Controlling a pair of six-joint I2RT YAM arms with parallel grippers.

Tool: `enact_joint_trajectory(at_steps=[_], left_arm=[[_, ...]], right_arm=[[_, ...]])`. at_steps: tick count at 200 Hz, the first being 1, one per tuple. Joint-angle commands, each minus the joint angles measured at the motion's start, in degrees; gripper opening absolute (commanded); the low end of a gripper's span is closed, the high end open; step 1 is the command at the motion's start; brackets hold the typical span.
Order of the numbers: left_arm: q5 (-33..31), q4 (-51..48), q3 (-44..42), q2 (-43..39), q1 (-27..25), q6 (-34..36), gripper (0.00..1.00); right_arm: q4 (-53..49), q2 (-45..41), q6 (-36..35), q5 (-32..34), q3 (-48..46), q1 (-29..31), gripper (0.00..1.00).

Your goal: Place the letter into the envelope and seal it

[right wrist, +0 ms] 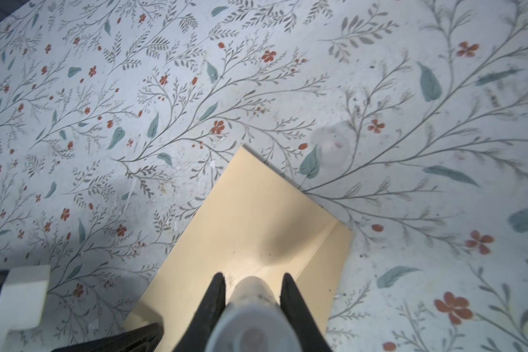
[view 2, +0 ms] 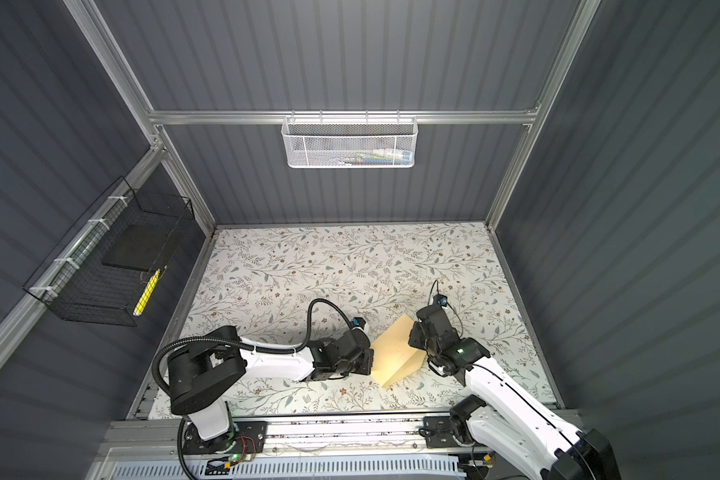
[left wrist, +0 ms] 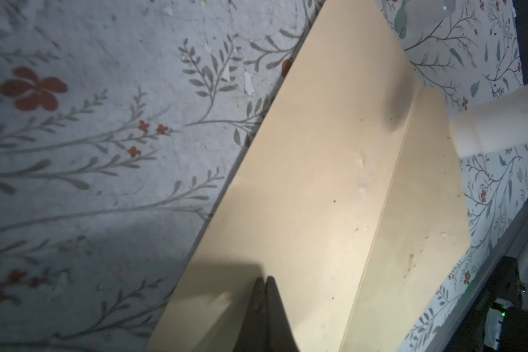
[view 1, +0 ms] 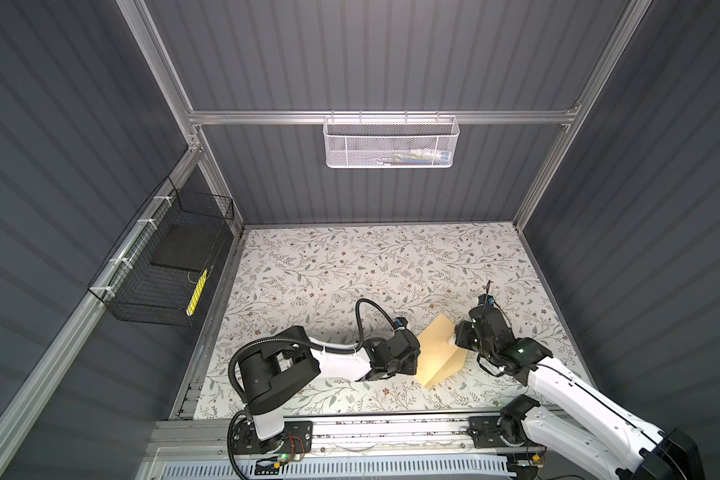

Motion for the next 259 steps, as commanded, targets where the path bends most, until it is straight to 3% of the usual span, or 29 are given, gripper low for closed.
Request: enact_joint_trajectory(at_steps=[1, 45, 128, 259], left_arm=[[-1.42, -6.85, -2.27, 3.71, -0.10, -0.19, 0.00], [-1.05, -6.98, -1.76, 4.08, -0.10, 0.33, 0.00], [-0.78, -6.89, -1.14, 4.77, 0.08, 0.57, 0.00], [-0.61, -6.46, -1.30, 4.72, 0.17, 0.49, 0.00]], right_arm=[[-0.18, 2.25, -3.73, 1.60, 1.72, -2.64, 0.00], [5.03, 6.55, -5.95, -0.16, 2.14, -7.70, 0.00], [9.84, 15.13, -8.24, -2.08, 3.38, -9.67, 0.00], [9.27, 13.16, -6.60, -2.71, -1.15, -8.45, 0.00]])
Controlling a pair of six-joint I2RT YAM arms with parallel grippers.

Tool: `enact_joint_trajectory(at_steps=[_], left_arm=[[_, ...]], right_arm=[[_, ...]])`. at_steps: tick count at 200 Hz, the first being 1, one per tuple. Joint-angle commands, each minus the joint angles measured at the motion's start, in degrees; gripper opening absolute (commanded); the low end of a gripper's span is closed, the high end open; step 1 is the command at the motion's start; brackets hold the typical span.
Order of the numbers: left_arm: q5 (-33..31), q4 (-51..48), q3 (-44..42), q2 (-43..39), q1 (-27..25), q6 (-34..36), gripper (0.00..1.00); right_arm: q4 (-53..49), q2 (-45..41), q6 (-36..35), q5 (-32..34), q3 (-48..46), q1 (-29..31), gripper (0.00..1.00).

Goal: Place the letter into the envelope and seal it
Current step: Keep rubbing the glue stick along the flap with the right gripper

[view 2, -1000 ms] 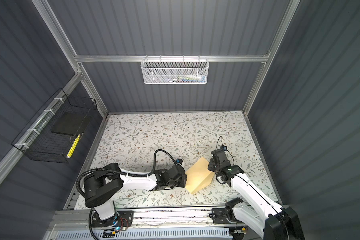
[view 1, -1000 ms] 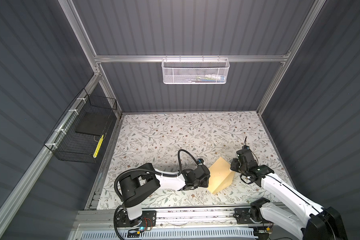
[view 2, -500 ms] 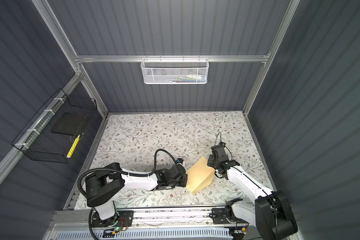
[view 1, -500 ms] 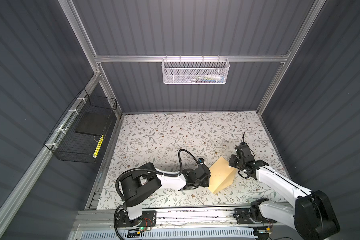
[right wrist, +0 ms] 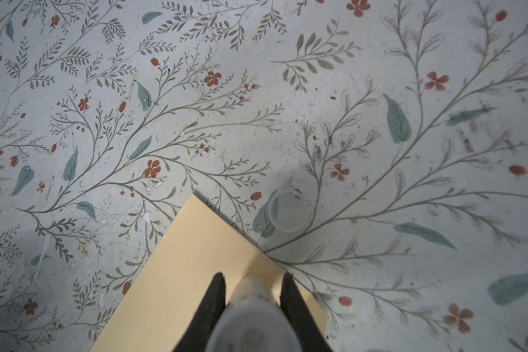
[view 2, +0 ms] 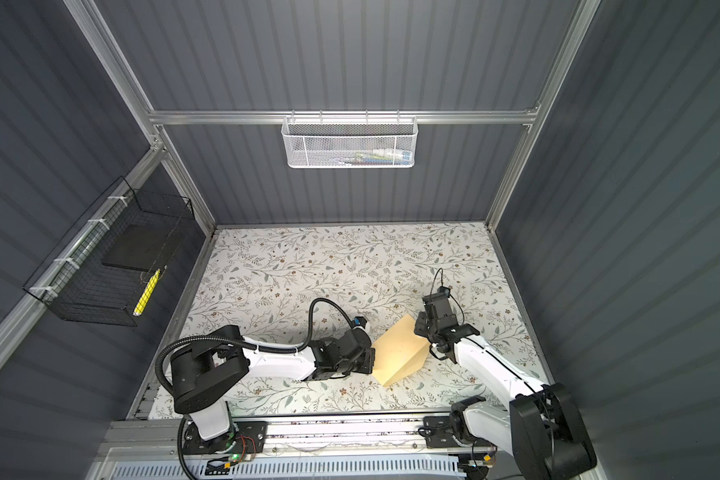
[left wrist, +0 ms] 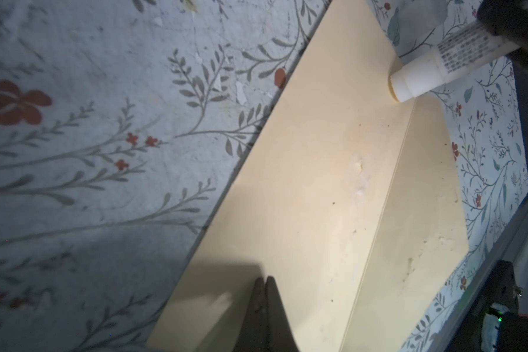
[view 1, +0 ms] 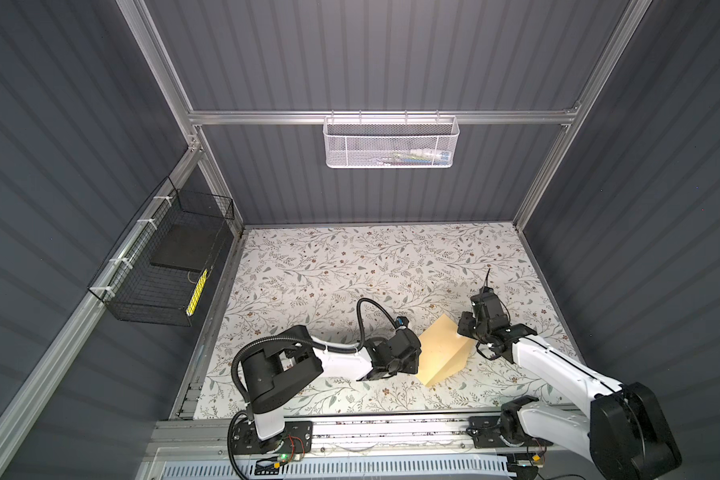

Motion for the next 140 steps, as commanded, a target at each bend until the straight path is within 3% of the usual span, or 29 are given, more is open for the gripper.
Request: enact_joint_trajectory(at_steps=[1, 140], left_arm=[[-0.60, -7.72, -1.80, 3.81, 0.19, 0.48, 0.00], [-0.34, -5.89, -2.51, 3.27, 0.21, 0.08, 0.00]], right_arm=[[-2.47, -0.56, 0.63, -0.37, -0.72, 0.98, 0.00], [-2.83, -0.56, 15.28, 1.51, -0.39, 17.60, 0.00]])
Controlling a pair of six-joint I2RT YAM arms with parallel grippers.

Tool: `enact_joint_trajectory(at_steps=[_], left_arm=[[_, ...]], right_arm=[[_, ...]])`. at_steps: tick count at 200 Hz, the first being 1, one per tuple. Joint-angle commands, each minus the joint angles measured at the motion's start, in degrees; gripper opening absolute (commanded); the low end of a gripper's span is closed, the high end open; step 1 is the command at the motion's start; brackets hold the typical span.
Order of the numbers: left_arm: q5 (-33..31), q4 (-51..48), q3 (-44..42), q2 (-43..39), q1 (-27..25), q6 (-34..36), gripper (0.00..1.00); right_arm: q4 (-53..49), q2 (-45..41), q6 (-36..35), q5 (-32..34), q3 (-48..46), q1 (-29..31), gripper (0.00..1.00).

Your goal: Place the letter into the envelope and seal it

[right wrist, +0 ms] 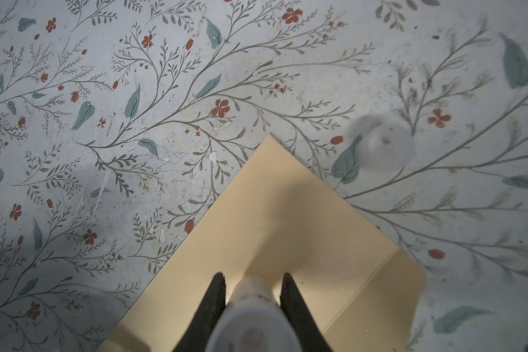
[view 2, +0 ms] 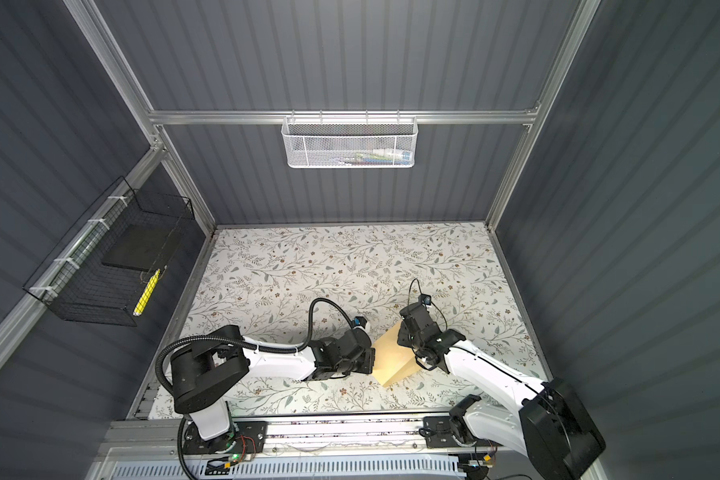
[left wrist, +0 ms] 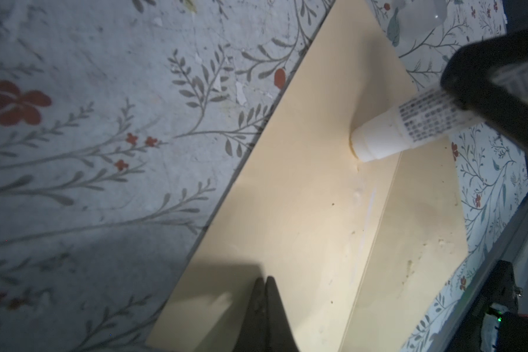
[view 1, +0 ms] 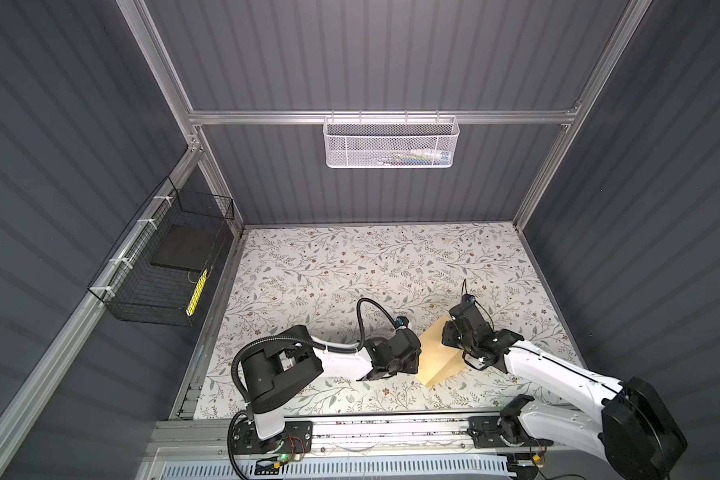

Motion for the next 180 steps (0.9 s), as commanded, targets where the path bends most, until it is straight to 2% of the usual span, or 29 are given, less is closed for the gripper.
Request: enact_joint_trajectory(at_steps=[1, 24, 39, 74, 87, 112, 145, 164, 180], left_arm=[[-0.32, -6.05, -2.57, 3.22, 0.22, 0.07, 0.00], [2.55, -0.56, -3.79, 1.58, 1.25, -0.30, 0.00], [3.72, 0.77, -2.21, -0.18, 2.47, -0.11, 0.00], [9.38, -0.08, 7.00, -3.47, 6.46, 1.19, 0.41], [10.64, -0.89, 10.04, -4.89, 8.17, 0.90, 0.52], [10.33, -1.27, 12.95, -10.24, 11.50, -0.56, 0.67], [6.24, -1.28, 15.17, -19.68, 13.26, -1.40, 0.88], [5.35, 4.83, 13.25, -23.78, 13.31, -6.37, 0.93], [5.62, 11.60, 11.40, -24.43, 13.27, -13.60, 0.94]], right_arm=[[-0.81, -0.08, 4.74, -1.49, -0.28, 1.38, 0.00], [2.36, -5.47, 4.30, 0.70, 0.35, 1.37, 0.00], [5.25, -9.12, 1.24, 2.75, 1.68, 1.03, 0.00], [11.96, -15.39, -5.56, 5.47, 5.33, -1.74, 0.00], [13.61, -16.76, -7.25, 6.00, 6.84, -3.49, 0.00], [19.73, -18.80, -11.20, 4.23, 9.15, -6.10, 0.00], [37.90, -18.81, -13.70, -2.21, 7.88, -6.30, 0.00], [50.82, -16.22, -13.67, -6.07, 6.24, -5.48, 0.00], [60.59, -12.76, -17.41, -7.26, 5.93, -2.47, 0.00]])
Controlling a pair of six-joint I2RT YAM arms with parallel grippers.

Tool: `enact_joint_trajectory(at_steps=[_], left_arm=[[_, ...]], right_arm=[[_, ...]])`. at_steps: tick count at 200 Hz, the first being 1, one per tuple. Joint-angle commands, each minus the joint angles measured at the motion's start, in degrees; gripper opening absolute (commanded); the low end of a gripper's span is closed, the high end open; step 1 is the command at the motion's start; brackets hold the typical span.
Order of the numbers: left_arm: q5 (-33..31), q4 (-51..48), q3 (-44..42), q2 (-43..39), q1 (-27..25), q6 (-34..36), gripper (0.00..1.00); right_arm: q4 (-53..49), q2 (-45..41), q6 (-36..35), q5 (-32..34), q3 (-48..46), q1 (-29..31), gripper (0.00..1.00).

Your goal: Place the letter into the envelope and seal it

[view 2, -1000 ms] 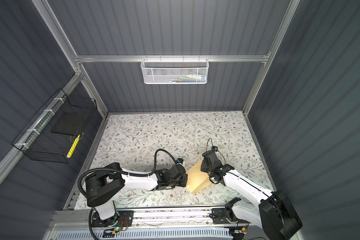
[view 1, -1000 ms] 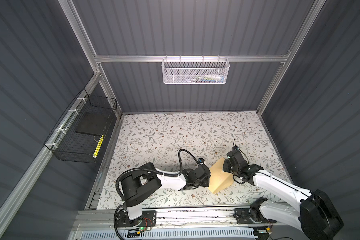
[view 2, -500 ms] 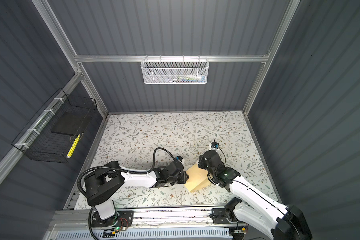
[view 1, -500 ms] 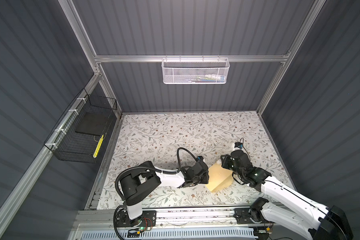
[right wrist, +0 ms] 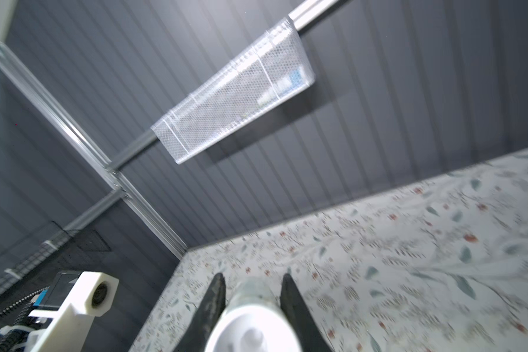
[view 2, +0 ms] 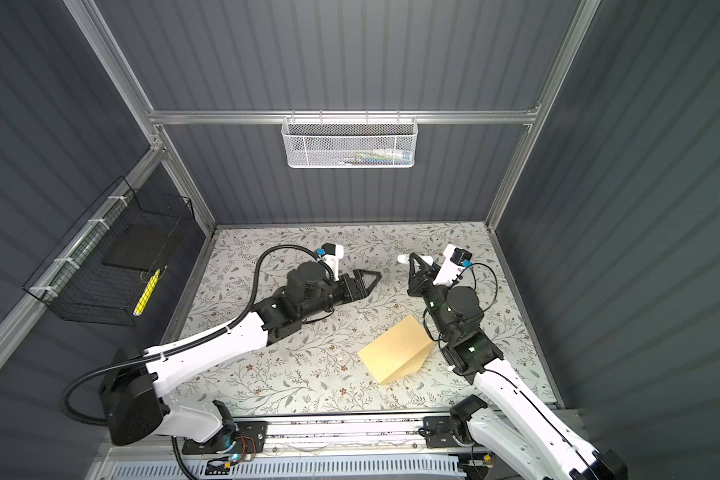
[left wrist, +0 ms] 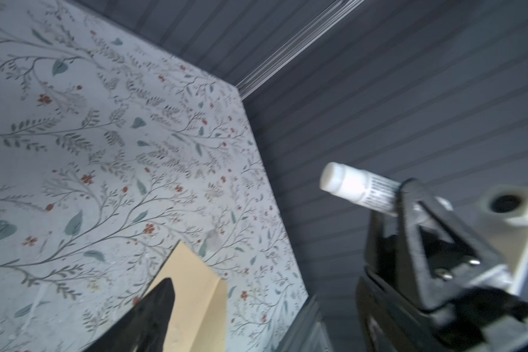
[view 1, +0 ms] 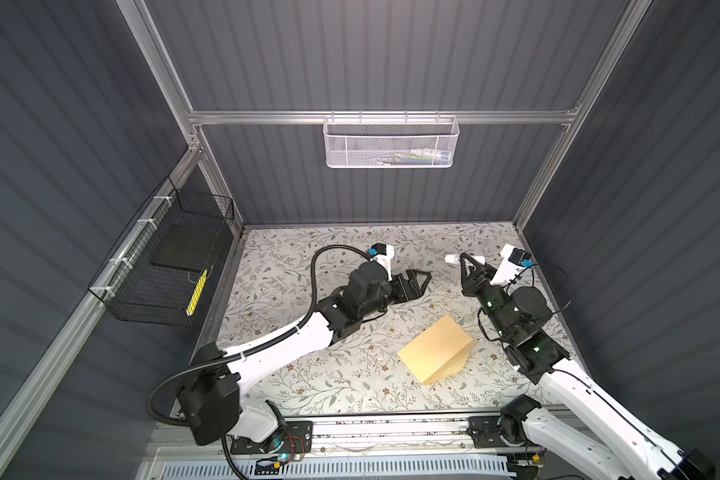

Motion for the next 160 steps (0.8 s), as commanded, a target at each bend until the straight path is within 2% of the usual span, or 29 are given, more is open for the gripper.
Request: enact_joint_trajectory(at_steps=[1, 18, 37, 62, 109, 160], left_arm=[[-0.92, 8.71, -2.17, -1.27, -0.23, -9.33, 0.94], [0.53, 17.84, -3.16, 0.13, -0.20, -15.85, 0.94], [1.23, 24.64, -2.98, 1.44, -0.23, -20.02, 0.94], [-2.48, 22.79, -3.11, 0.94, -0.16, -21.44, 0.93], [-8.38, 25.23, -4.42, 0.54, -0.19, -24.46, 0.84], [-10.92, 23.61, -3.35, 0.56, -0.13, -24.64, 0.62]], right_arm=[[20.94, 3.99, -5.25, -4.97, -1.24, 3.38, 0.00], [29.43, 7.88, -10.35, -5.03, -0.92, 7.66, 0.00], [33.19, 10.93, -13.07, -4.04, -0.18, 10.52, 0.00], [38.32, 13.62, -13.06, -3.58, -0.20, 12.33, 0.00], [43.17, 15.52, -15.98, -2.41, -1.48, 15.80, 0.00], [45.48, 15.70, -16.71, -1.52, -2.28, 17.32, 0.00]])
